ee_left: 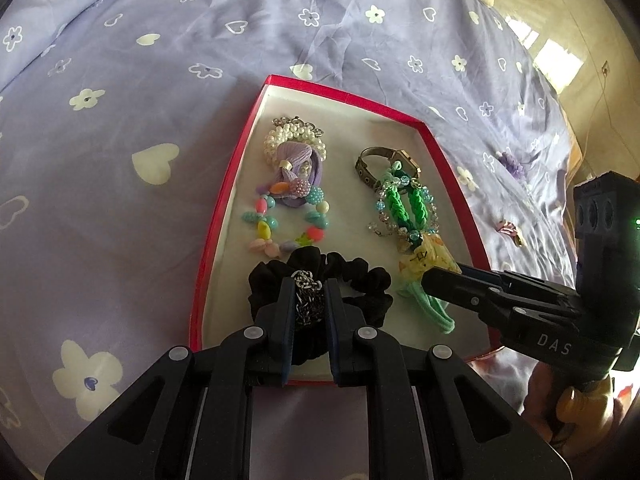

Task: Organize jewelry
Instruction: 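Carry chain and claw clip into the red box and open both tools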

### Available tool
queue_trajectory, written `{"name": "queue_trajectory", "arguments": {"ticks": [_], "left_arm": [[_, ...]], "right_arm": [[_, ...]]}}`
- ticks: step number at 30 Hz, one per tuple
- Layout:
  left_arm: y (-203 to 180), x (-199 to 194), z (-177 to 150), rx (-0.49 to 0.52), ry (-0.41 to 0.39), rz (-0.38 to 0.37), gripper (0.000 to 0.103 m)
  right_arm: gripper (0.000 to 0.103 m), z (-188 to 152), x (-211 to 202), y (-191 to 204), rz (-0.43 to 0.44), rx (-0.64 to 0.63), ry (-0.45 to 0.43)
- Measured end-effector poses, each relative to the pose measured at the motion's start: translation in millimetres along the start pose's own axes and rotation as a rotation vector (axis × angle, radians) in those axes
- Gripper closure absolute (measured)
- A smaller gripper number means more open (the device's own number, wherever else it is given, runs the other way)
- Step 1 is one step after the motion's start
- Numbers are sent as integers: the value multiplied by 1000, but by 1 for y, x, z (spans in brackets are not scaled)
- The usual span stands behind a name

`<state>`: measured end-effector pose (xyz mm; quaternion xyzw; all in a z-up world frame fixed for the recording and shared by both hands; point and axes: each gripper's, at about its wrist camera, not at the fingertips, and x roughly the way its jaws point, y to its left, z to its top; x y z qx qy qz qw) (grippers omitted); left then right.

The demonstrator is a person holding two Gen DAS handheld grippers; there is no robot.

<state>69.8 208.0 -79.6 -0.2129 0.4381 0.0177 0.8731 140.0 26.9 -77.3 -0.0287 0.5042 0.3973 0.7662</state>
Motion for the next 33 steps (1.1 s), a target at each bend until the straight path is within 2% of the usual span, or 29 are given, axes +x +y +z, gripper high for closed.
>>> {"name": "queue_trajectory", "arguments": {"ticks": [19, 23, 33], "left_arm": [[1, -3, 0, -8, 12, 4, 90], [-2, -8, 0, 4, 1, 13, 78], [-6, -14, 0, 9, -3, 22, 75]], "right_arm": [[75, 0, -2, -2, -2, 15, 3], [74, -1, -3, -3, 1, 24, 3], [68, -4, -9, -1, 1, 29, -3]]}}
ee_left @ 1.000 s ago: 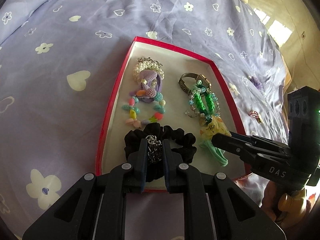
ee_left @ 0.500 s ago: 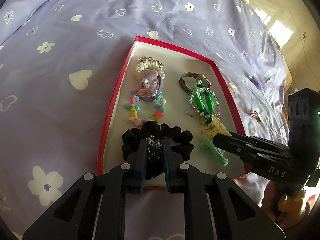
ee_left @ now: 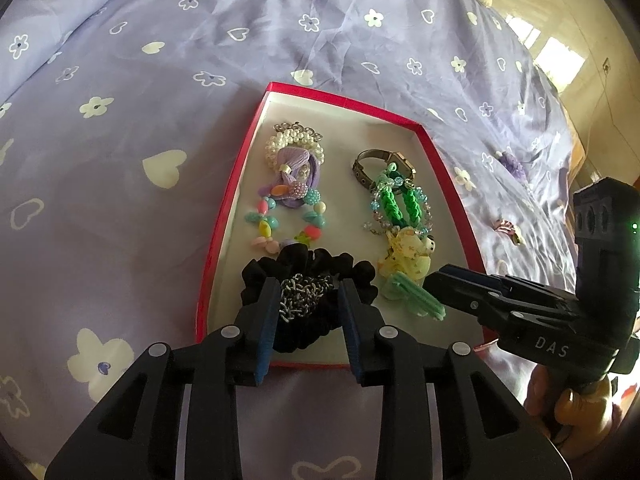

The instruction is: Organize jewelry

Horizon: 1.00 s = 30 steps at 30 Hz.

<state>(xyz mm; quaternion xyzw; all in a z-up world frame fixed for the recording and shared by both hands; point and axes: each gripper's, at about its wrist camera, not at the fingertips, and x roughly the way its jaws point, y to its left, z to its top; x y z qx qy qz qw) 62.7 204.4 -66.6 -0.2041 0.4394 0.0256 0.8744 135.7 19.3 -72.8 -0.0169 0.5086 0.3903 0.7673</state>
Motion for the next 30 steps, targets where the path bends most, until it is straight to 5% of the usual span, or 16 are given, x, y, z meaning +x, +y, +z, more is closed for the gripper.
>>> {"name": "queue_trajectory", "arguments": {"ticks": [10, 18, 30], "left_arm": [[-2, -11, 1, 5, -18, 4, 63], [-4, -37, -5, -4, -66, 26, 22], [-4, -63, -36, -71, -82, 31, 13]], "right_arm": [[64, 1, -15, 2, -2, 11, -36], [39, -6, -58, -3, 5, 47, -193], [28, -44, -79, -12, 117, 126, -284]]}}
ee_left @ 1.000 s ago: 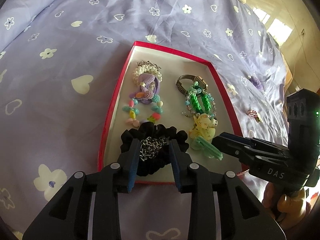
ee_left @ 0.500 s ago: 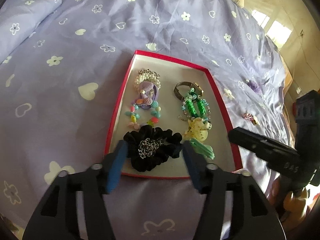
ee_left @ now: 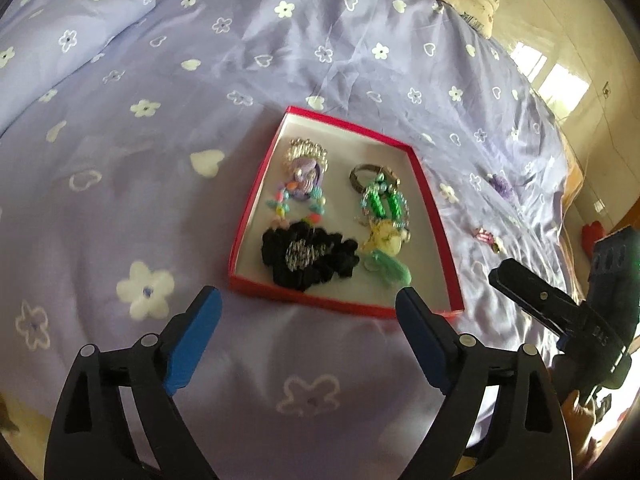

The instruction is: Organize jewelry

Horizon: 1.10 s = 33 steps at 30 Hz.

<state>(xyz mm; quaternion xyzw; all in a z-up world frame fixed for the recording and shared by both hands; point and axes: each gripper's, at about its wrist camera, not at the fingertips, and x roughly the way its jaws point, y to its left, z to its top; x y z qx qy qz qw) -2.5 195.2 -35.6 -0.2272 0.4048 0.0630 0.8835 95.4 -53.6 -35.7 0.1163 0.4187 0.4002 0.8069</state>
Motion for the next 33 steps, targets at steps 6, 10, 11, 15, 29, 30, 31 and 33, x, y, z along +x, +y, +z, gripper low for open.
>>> {"name": "queue_trajectory", "arguments": {"ticks": [6, 10, 11, 15, 29, 30, 31, 33], "left_arm": [[2, -9, -13, -14, 17, 28, 13], [-2, -23, -14, 10, -3, 56, 13], [-5, -26, -14, 19, -9, 64, 12], [-18, -41, -12, 77, -37, 109, 7], [-40, -53, -16, 228, -145, 302, 0], [-38, -50, -17, 225, -137, 306, 0], [-37, -48, -20, 223, -132, 313, 0], [-35, -44, -24, 222, -125, 318, 0]], "right_arm": [[26, -15, -13, 2, 30, 17, -2], [21, -14, -30, 10, 32, -6, -26], [19, -14, -34, 12, 29, -13, -37], [14, -10, -56, 30, -17, -88, -80], [1, -17, -56, 44, -185, -231, -47], [1, -20, -53, 41, -188, -225, -38], [1, -24, -48, 38, -194, -220, -26], [1, -29, -42, 34, -198, -212, -7]]}}
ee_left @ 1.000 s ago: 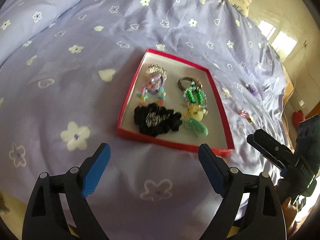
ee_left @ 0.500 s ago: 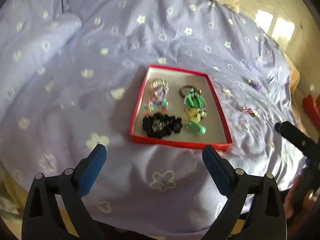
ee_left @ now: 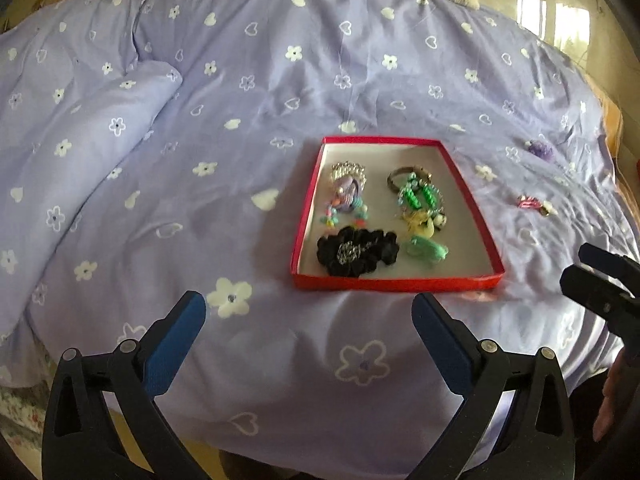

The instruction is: Organize jewelry

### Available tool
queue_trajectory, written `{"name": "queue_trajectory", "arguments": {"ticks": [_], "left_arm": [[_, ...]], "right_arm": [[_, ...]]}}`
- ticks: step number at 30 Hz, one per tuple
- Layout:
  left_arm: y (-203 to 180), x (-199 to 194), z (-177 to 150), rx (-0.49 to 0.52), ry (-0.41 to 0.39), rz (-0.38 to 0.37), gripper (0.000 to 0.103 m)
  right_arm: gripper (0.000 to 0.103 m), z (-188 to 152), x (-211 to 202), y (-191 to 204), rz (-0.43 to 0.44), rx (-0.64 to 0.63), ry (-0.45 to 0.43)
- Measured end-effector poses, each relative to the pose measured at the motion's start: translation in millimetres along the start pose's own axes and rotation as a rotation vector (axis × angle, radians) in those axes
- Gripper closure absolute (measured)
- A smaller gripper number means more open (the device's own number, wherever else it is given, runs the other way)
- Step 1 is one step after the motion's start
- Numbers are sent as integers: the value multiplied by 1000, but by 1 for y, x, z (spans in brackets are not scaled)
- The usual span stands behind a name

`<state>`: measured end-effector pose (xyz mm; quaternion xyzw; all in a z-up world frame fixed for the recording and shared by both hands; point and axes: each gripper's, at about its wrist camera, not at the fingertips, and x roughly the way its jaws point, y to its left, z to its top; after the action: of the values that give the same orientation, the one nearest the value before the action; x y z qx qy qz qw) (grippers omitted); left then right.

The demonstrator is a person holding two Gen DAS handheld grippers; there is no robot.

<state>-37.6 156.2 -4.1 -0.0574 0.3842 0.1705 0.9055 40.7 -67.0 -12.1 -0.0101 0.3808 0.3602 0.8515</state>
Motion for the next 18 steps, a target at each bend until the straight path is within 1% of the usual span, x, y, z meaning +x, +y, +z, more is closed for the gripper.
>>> {"name": "queue_trajectory", "arguments": {"ticks": [5, 9, 14, 18], "left_arm": [[0, 2, -6, -4, 1, 6, 0], [0, -1, -7, -9, -17, 11, 0], [1, -10, -7, -31, -62, 14, 0], [0, -14, -7, -30, -87, 20, 0]], "right_arm": [[1, -6, 5, 1, -8, -8, 10], [1, -7, 5, 4, -5, -17, 2], [1, -8, 0, 8, -22, -36, -36], [1, -7, -2, 11, -15, -42, -62]]}}
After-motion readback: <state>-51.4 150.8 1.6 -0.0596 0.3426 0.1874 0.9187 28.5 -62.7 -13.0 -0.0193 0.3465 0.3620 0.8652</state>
